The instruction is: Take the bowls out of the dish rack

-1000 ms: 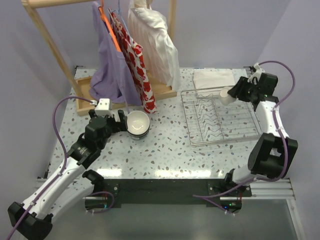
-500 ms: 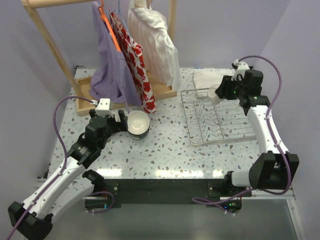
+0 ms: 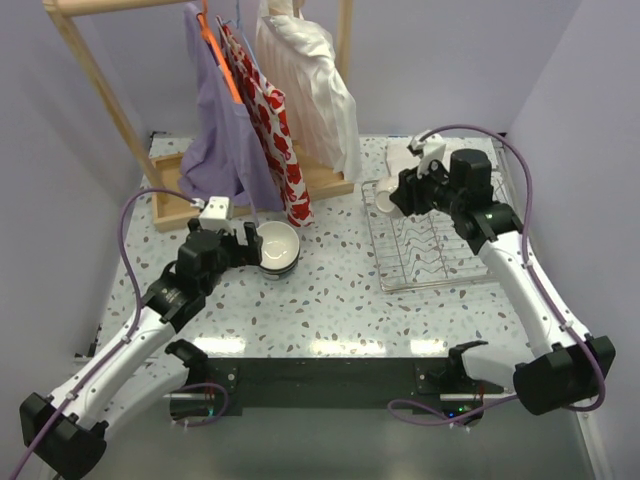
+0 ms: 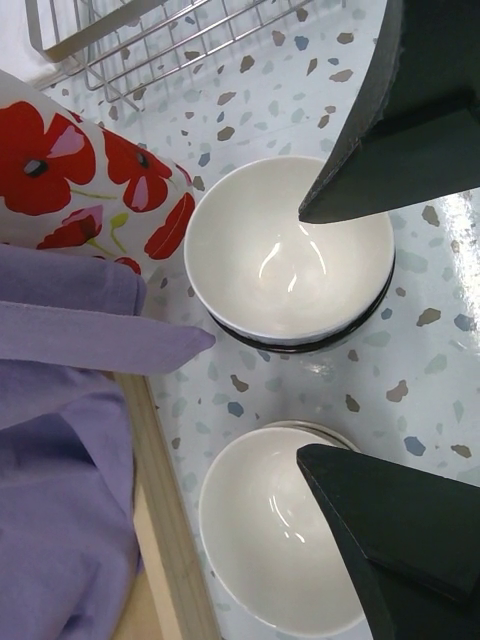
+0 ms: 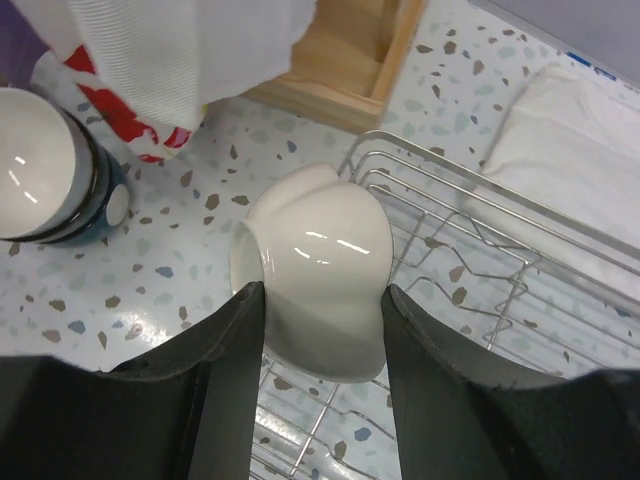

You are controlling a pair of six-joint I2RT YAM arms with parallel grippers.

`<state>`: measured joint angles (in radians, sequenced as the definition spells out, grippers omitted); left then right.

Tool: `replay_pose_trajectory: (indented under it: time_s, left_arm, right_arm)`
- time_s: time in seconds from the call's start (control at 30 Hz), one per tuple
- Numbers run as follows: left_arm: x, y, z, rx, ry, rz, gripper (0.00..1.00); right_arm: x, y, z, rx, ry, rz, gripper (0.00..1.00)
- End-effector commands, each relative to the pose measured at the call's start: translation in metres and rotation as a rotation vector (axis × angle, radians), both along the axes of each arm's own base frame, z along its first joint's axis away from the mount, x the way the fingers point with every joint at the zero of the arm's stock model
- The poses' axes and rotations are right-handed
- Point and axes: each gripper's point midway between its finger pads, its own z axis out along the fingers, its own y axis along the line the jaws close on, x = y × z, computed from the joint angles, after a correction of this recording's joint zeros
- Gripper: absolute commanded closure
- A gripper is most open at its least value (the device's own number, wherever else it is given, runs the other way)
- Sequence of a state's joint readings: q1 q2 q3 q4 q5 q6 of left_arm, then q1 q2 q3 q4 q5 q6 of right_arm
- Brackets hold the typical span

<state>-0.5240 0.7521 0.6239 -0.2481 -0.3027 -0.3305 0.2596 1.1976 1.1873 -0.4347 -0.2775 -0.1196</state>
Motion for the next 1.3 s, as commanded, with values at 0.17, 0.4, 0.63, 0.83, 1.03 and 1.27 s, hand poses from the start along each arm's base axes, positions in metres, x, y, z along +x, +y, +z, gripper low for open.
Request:
replay_pose_trajectory:
  time_s: [0.17, 0.4, 0.63, 0.83, 1.03, 1.27]
  left_arm:
    - [0.004, -0.023, 0.023, -0.138, 0.029, -0.038, 0.03]
    - [0.0, -0.041, 0.021, -0.19, 0.107, -0.097, 0.04]
    - [-0.006, -0.064, 0.025, -0.275, 0.241, -0.142, 0.04]
    - [-0.015, -0.095, 0.029, -0.34, 0.34, -0.236, 0.1]
    - [-0.023, -0.118, 0.034, -0.26, 0.256, -0.428, 0.11]
    - [-0.03, -0.13, 0.048, -0.082, 0.054, -0.71, 0.13]
  right_arm:
    - [-0.029, 0.055, -0.016, -0.166, -0.088, 0.227, 1.0]
    - [-0.052, 0.098, -0.035, -0.26, -0.135, 0.343, 1.0]
    - [-0.072, 0.127, -0.046, -0.293, -0.178, 0.439, 1.0]
    - [-0.086, 0.145, -0.051, -0.302, -0.233, 0.522, 1.0]
    - [-0.099, 0.156, -0.051, -0.28, -0.241, 0.608, 1.0]
    - [-0.118, 0.168, -0.042, -0.209, -0.233, 0.715, 1.0]
